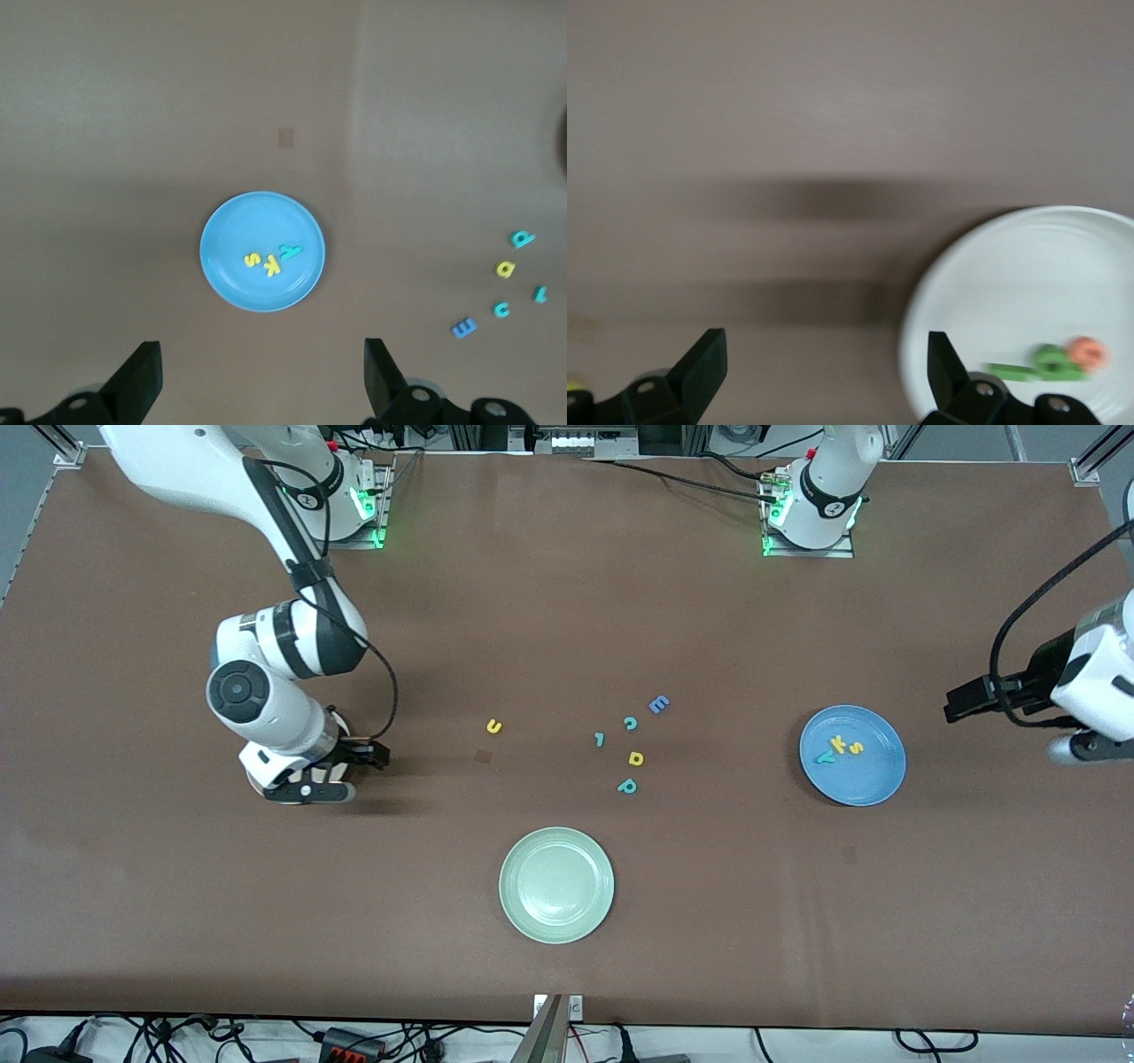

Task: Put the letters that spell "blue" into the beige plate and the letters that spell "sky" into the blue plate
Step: 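Raise the left gripper to rest while the right gripper reaches the n, then grasp the yellow n with the right gripper, then carry the yellow n to the beige plate and release it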

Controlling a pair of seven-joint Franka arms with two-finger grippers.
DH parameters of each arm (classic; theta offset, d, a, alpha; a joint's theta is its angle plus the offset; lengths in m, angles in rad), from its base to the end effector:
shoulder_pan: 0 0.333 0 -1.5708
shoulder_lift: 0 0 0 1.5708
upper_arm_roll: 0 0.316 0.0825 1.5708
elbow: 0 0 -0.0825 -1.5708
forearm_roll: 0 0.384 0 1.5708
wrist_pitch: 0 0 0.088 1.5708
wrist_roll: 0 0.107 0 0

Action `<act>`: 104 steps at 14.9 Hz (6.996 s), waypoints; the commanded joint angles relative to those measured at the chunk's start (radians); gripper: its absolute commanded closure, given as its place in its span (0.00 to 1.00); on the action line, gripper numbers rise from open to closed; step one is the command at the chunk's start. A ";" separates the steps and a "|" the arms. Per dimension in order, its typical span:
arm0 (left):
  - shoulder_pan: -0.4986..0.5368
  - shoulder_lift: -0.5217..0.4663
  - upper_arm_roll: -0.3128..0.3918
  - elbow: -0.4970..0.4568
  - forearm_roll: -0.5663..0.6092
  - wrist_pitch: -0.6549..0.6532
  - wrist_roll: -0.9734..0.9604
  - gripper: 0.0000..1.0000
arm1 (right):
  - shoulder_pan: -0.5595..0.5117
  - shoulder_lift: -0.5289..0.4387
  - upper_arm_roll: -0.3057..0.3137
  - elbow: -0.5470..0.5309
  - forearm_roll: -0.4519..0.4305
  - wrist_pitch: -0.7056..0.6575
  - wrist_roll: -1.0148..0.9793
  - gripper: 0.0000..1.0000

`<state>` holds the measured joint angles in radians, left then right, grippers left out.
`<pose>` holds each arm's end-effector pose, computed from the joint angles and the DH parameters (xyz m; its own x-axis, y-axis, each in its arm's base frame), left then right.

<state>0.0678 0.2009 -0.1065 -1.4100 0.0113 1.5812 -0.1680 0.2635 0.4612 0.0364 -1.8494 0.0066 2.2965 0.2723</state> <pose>0.6152 -0.0160 0.5843 0.9910 0.1303 -0.0298 0.1305 -0.9914 0.0050 0.6121 0.1879 0.2733 0.9996 0.0196 -0.0191 0.0193 -0.9997 -0.0166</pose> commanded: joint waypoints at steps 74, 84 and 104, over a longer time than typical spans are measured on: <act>-0.095 -0.196 0.084 -0.213 -0.031 0.057 0.153 0.00 | -0.044 0.031 0.031 -0.028 0.019 -0.055 0.466 0.89; -0.095 -0.196 0.084 -0.213 -0.031 0.057 0.153 0.00 | -0.224 0.051 0.031 -0.039 0.007 -0.161 0.166 0.83; -0.095 -0.196 0.084 -0.213 -0.031 0.057 0.153 0.00 | -0.305 -0.075 -0.024 0.521 0.009 -0.647 -0.086 0.00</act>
<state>-0.0240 -0.0065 -0.0259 -1.6523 -0.0024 1.6620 -0.0116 -0.0487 0.3964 0.0415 -1.3922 0.0205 1.6996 0.2445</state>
